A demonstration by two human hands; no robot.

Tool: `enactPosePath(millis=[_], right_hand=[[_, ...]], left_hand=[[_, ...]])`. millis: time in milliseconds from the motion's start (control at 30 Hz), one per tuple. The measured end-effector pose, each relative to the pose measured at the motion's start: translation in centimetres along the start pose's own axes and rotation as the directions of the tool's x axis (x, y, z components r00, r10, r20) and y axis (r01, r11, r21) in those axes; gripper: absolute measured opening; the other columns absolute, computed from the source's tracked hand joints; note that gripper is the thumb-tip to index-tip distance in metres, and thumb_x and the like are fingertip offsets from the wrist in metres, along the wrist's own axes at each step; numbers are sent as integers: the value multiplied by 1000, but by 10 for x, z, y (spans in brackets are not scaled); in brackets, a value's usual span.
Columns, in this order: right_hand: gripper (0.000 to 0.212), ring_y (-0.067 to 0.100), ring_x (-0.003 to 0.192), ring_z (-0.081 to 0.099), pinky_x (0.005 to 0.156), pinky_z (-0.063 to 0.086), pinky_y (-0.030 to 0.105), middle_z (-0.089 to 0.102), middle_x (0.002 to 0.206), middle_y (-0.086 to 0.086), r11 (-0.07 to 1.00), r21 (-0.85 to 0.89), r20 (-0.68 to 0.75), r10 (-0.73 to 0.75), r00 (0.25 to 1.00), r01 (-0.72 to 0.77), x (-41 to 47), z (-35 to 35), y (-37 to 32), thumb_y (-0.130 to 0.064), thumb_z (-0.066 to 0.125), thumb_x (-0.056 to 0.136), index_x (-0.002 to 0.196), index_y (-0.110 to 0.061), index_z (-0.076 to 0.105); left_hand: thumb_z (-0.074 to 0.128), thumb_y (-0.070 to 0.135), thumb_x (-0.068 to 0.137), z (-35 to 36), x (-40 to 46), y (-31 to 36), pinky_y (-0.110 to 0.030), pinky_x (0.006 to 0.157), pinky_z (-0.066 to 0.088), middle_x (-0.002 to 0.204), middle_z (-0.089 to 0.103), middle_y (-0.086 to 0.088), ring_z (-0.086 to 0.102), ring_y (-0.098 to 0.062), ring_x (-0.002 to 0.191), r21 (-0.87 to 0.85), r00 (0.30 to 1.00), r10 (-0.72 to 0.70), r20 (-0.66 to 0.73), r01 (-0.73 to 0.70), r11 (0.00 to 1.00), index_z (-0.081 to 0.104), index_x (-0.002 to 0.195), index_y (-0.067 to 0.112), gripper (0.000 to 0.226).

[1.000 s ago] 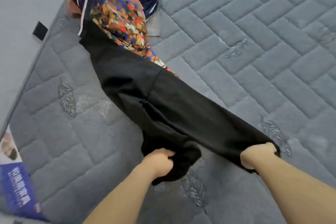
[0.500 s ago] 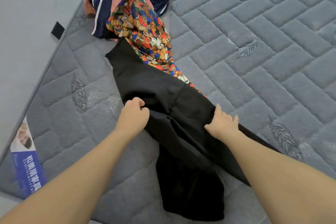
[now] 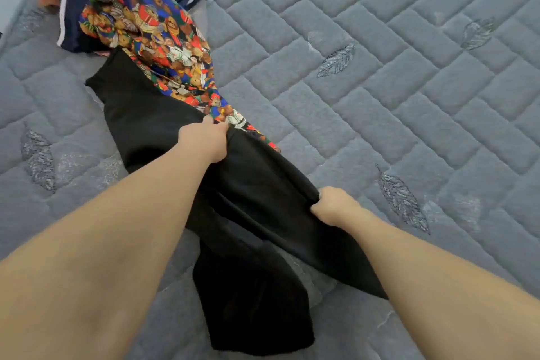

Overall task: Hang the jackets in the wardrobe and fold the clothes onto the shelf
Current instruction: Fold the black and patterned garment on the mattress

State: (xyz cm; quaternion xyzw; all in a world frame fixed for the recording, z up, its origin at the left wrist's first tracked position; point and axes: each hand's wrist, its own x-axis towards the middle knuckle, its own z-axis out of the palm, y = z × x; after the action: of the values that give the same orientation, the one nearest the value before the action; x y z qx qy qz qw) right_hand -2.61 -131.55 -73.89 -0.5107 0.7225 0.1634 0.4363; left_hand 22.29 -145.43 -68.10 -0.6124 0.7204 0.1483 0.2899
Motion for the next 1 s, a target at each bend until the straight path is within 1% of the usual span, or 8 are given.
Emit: enactPosePath(millis=[200, 400, 567, 700, 767, 833, 933, 1000], right_hand=[[5, 28, 80, 58, 62, 41, 30, 56, 79, 4, 976, 218, -117, -4, 993, 30, -8, -41, 84, -13, 50, 80, 77, -15, 52], [6, 28, 77, 51, 57, 34, 29, 56, 91, 9, 872, 446, -223, 325, 919, -200, -50, -110, 276, -9, 45, 80, 83, -13, 49], [11, 26, 69, 49, 57, 37, 30, 59, 98, 12, 547, 781, -252, 718, 649, -301, -117, -159, 454, -8, 42, 81, 87, -9, 50], [23, 39, 101, 57, 84, 50, 46, 58, 122, 15, 294, 942, -226, 912, 342, -160, -181, -188, 554, -12, 42, 88, 110, -11, 49], [36, 39, 107, 58, 81, 48, 44, 56, 130, 15, 216, 973, -197, 960, 202, -82, -211, -202, 589, -16, 41, 92, 127, -9, 47], [32, 37, 95, 59, 74, 47, 43, 60, 118, 14, 203, 979, -201, 975, 99, -21, -236, -212, 614, -18, 43, 91, 122, -11, 48], [23, 34, 83, 59, 71, 49, 44, 62, 99, 9, 270, 963, -270, 960, 70, 13, -260, -216, 628, -23, 47, 90, 112, -14, 44], [21, 33, 80, 59, 69, 48, 44, 59, 86, 3, 363, 931, -363, 923, 130, 20, -267, -215, 623, -23, 49, 89, 107, -17, 41]], left_hand=[[34, 11, 97, 3, -12, 80, -43, 75, 38, 120, 48, -14, 55, -41, 108, -66, 986, 8, -169, -19, 998, 46, 126, 15, 31], [38, 1, 92, -33, -34, 299, -39, 73, 36, 114, 47, -16, 49, -33, 87, -468, 978, 45, -205, -139, 873, 35, 96, 12, 12], [39, -4, 85, -72, -66, 514, -35, 60, 39, 99, 49, -11, 49, -24, 73, -590, 943, 258, -210, -333, 736, 42, 91, 8, 14], [37, -4, 87, -108, -104, 666, -28, 56, 32, 90, 47, -4, 43, -16, 69, -724, 884, 406, -232, -436, 535, 39, 81, 18, 23], [36, 1, 93, -125, -123, 726, -27, 60, 35, 85, 47, -2, 43, -16, 70, -755, 842, 479, -250, -478, 448, 38, 80, 18, 22], [34, 4, 96, -139, -142, 770, -32, 67, 38, 84, 48, -2, 45, -17, 76, -781, 799, 548, -246, -498, 376, 40, 83, 18, 20], [33, 5, 98, -150, -163, 799, -32, 72, 40, 84, 48, 1, 50, -15, 78, -816, 741, 628, -238, -503, 284, 44, 86, 20, 22], [34, 8, 100, -153, -166, 792, -24, 69, 43, 82, 50, 4, 56, -8, 72, -831, 737, 633, -236, -491, 261, 44, 83, 22, 24]])
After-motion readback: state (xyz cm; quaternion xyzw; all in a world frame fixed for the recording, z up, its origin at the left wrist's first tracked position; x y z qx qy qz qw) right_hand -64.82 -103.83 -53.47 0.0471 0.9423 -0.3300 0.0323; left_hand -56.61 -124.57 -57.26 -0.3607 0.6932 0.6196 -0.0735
